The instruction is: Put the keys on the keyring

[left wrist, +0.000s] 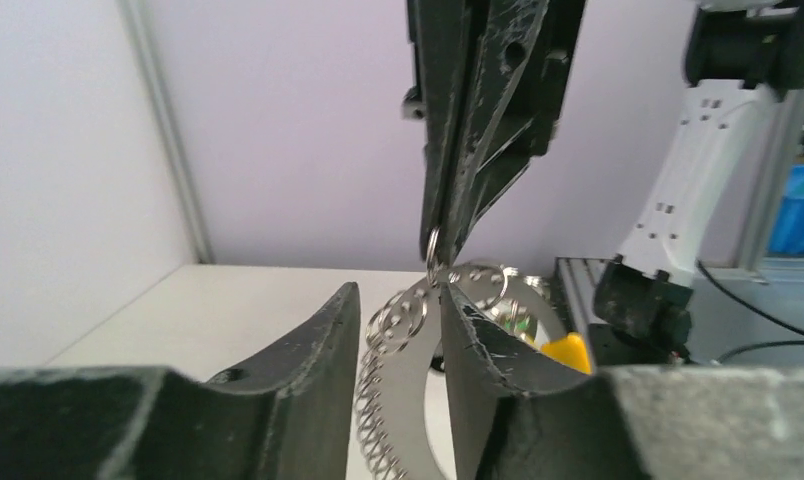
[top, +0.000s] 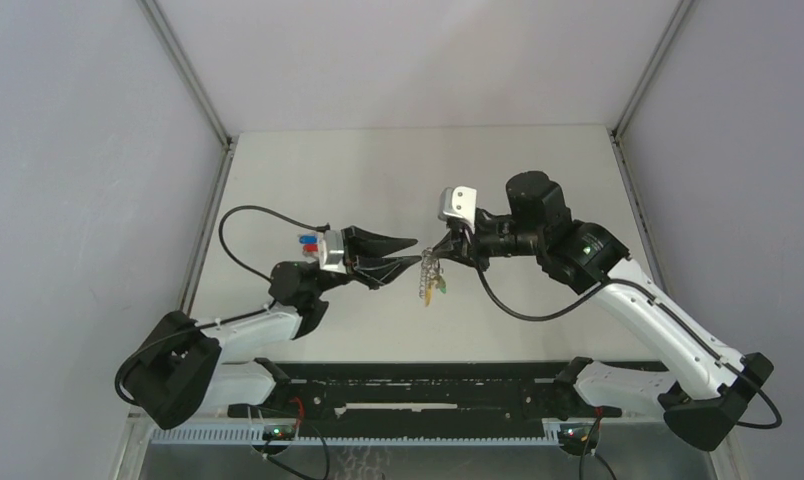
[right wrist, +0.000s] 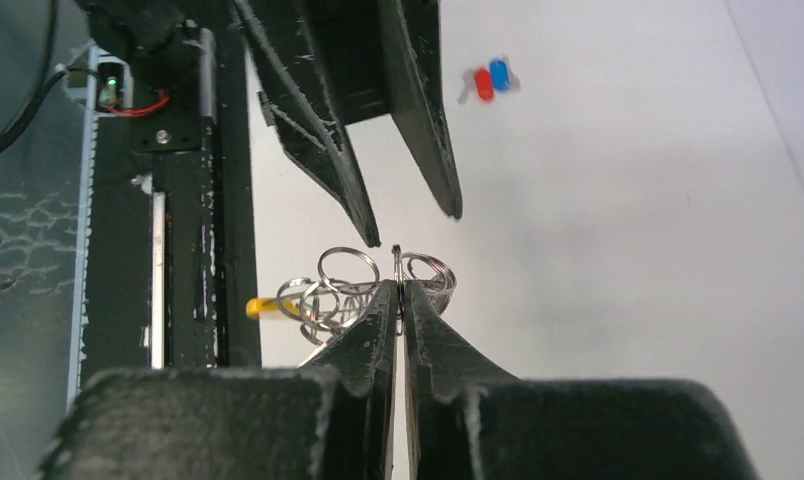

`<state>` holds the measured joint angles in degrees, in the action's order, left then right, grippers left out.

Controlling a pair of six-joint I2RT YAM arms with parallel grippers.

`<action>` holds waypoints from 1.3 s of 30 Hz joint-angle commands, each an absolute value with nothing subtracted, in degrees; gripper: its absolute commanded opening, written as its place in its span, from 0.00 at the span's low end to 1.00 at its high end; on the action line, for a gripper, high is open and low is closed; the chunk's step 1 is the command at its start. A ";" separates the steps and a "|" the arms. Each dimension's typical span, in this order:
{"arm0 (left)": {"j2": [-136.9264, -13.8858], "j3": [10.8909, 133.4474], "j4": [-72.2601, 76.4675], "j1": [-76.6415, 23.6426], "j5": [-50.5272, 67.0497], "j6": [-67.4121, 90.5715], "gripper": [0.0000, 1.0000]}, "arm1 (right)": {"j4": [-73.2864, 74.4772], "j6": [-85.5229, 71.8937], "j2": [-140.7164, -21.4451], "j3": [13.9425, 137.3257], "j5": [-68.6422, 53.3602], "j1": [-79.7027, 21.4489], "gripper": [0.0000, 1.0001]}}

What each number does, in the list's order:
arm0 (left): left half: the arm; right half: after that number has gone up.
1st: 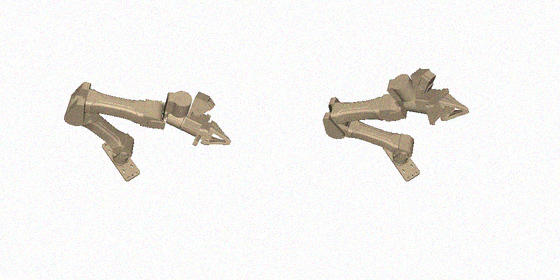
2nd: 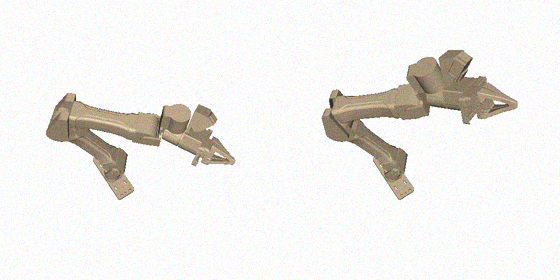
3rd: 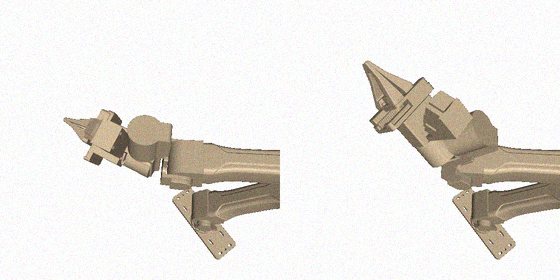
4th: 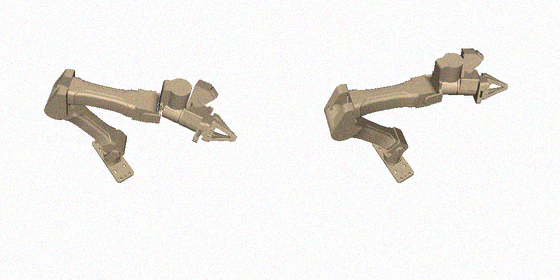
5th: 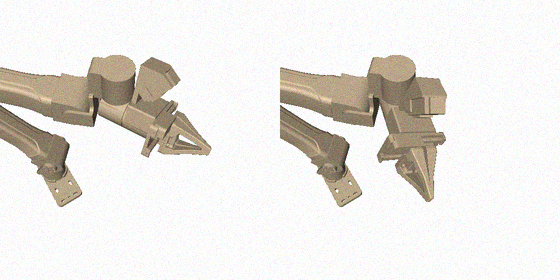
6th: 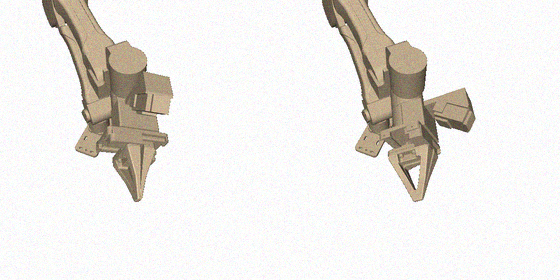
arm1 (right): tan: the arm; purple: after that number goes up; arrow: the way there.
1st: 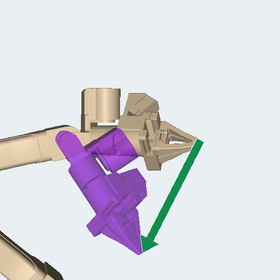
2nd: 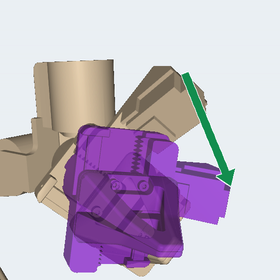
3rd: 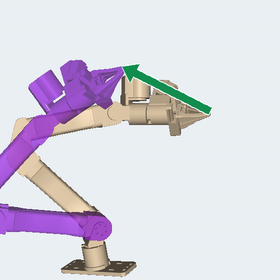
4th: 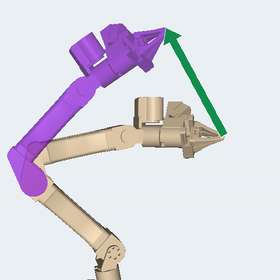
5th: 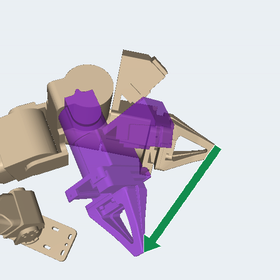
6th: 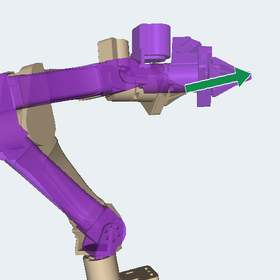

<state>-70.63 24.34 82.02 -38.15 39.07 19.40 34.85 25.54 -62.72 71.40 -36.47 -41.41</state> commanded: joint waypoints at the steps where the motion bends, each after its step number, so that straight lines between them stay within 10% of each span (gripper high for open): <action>1: -69.26 21.89 80.34 -37.17 32.92 17.61 0.43 | 41.28 17.24 -65.19 78.81 -22.61 -42.40 0.00; 18: -71.00 21.60 70.86 -37.27 33.19 14.21 0.60 | 82.04 5.36 -91.57 108.76 -6.72 -46.24 0.00; 39: -80.17 27.88 80.28 -38.67 49.14 21.93 0.40 | 83.11 13.91 -94.79 110.70 -9.32 -51.65 0.00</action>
